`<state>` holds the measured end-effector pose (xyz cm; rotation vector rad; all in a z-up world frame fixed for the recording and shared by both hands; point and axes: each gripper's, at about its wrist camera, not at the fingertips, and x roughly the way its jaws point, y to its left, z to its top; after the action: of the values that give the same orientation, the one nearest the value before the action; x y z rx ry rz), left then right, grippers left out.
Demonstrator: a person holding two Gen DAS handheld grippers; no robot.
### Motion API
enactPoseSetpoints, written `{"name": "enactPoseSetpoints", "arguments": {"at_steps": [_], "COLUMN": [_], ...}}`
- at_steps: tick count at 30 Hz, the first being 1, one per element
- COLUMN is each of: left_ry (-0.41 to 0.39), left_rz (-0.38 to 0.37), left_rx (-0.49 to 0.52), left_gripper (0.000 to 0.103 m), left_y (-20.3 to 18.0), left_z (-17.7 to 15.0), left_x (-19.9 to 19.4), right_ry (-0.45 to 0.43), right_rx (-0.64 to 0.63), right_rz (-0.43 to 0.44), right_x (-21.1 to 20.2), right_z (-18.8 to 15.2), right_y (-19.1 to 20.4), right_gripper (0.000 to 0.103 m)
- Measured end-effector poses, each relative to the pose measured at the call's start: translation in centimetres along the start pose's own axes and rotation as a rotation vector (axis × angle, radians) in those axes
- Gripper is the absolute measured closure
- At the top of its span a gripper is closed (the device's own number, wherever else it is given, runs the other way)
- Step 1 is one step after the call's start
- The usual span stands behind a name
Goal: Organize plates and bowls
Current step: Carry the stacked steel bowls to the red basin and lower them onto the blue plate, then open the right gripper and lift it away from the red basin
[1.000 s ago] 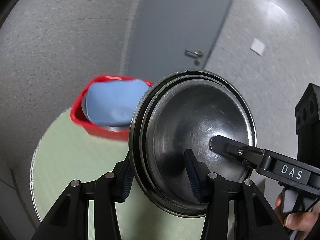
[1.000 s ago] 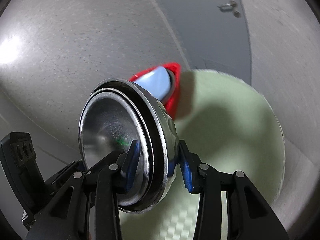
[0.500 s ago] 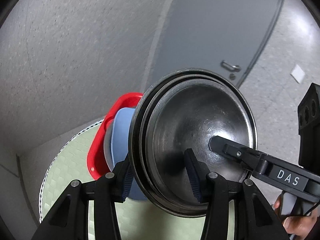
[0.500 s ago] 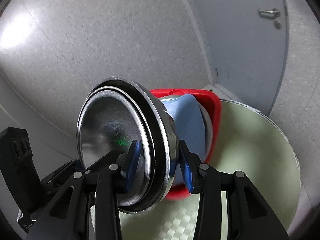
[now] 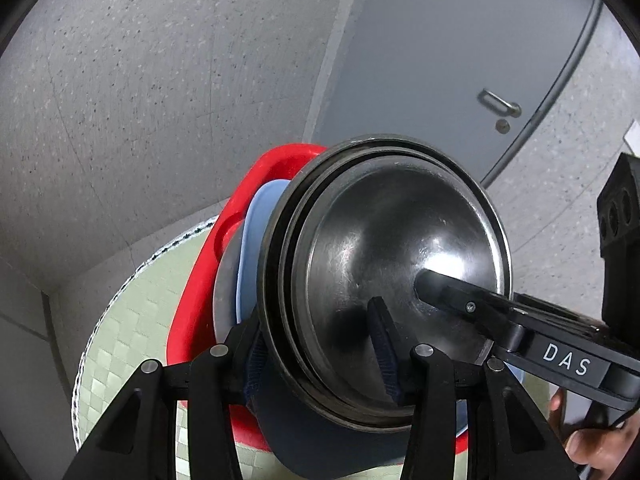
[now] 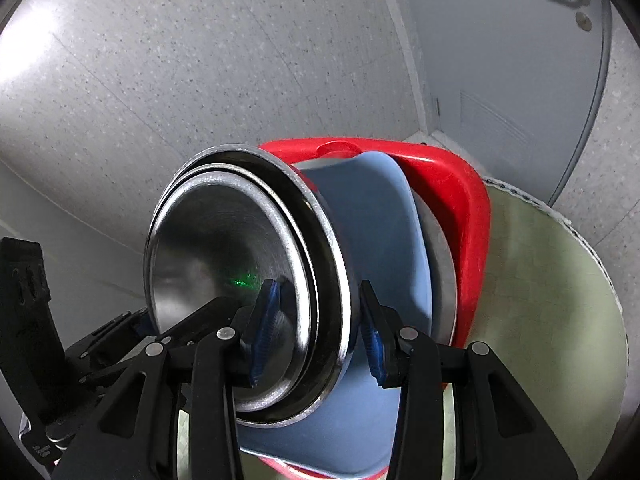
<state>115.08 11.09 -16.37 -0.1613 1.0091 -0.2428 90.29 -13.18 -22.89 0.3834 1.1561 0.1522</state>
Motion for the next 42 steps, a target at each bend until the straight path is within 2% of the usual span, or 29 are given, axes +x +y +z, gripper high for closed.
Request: {"name": "enactPoseSetpoints", "arguments": {"at_steps": [10, 11, 13, 16, 20, 22, 23, 25, 35, 42], "left_ry": [0.007, 0.007, 0.003, 0.001, 0.004, -0.007, -0.020, -0.057, -0.104, -0.225], "left_rz": [0.025, 0.023, 0.006, 0.022, 0.011, 0.009, 0.016, 0.040, 0.030, 0.061], "left_rx": [0.020, 0.021, 0.026, 0.044, 0.039, 0.045, 0.046, 0.056, 0.068, 0.092], "left_gripper": [0.053, 0.051, 0.039, 0.036, 0.031, 0.020, 0.019, 0.005, 0.003, 0.001], "left_y": [-1.0, -1.2, -1.5, -2.0, -2.1, -2.2, -2.3, -2.2, -2.1, -2.4], "left_z": [-0.2, -0.2, -0.1, -0.3, -0.5, -0.6, -0.8, -1.2, -4.3, -10.0], "left_x": [0.5, 0.5, 0.6, 0.6, 0.5, 0.0, -0.3, -1.4, -5.4, -12.4], "right_ry": [0.024, 0.026, 0.022, 0.024, 0.018, 0.015, 0.011, -0.007, -0.078, -0.198], "right_rx": [-0.012, -0.007, -0.006, -0.006, -0.007, 0.000, 0.004, 0.003, -0.009, -0.024], "right_rz": [-0.018, -0.025, -0.036, -0.020, -0.022, -0.014, -0.013, -0.011, -0.019, -0.054], "right_x": [0.1, 0.0, -0.1, 0.1, -0.2, -0.5, -0.7, -1.2, -4.7, -9.7], "right_z": [0.4, 0.4, 0.5, 0.7, 0.4, 0.1, 0.0, -0.1, -2.7, -6.5], "right_y": [0.1, 0.0, 0.1, 0.3, 0.5, 0.3, 0.3, 0.3, 2.0, 3.2], "right_gripper": [0.063, 0.063, 0.058, 0.052, 0.050, 0.048, 0.048, 0.042, 0.037, 0.029]}}
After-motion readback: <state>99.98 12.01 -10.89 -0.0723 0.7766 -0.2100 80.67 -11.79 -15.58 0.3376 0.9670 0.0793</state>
